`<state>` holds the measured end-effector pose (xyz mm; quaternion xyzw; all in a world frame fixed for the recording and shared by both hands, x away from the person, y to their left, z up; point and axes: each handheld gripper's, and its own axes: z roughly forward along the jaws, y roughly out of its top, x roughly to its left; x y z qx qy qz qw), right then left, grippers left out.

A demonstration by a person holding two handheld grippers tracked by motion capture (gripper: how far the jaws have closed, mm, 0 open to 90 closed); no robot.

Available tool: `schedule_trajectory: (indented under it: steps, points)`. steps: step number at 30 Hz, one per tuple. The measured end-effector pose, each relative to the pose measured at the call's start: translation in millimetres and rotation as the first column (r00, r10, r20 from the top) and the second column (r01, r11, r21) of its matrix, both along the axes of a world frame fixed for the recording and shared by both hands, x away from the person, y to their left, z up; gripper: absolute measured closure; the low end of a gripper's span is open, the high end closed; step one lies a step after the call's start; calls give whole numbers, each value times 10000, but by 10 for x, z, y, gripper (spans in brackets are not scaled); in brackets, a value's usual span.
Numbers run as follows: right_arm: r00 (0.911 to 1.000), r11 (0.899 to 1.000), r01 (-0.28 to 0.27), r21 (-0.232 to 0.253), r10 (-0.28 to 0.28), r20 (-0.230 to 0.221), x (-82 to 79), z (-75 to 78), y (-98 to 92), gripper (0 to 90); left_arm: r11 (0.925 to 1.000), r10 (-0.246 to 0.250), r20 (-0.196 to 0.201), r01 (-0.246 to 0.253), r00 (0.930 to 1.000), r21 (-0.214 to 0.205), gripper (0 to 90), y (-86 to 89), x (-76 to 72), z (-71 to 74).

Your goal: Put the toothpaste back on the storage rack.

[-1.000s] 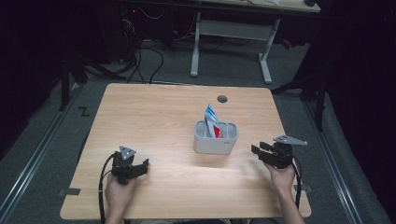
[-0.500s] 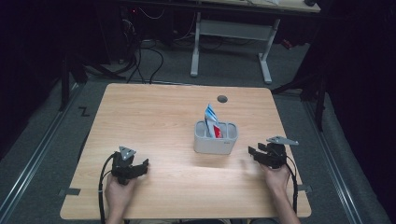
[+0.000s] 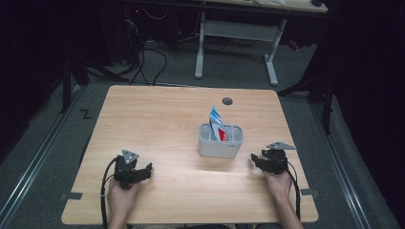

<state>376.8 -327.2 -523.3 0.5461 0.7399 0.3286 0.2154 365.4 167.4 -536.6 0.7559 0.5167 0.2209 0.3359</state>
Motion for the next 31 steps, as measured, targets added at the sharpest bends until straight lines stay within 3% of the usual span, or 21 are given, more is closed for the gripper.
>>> schedule_trajectory:
  steps: [11, 16, 31]
  points:
    - [9999, 9995, -123, -306, 121, -66, 25, -32, 28, 432, 10000, -14, -3, 14, 10000, -3, 226, -3, 3, 0]
    - [9995, 9986, -161, -500, 174, 250, 34, -70, 29, 392, 10000, -14, -4, 14, 10000, -6, 226, -2, 3, 0]
    - [9994, 9983, -231, -539, 245, 249, 28, -74, 40, 358, 10000, 17, 7, -17, 10000, -21, 228, -3, 2, -2]
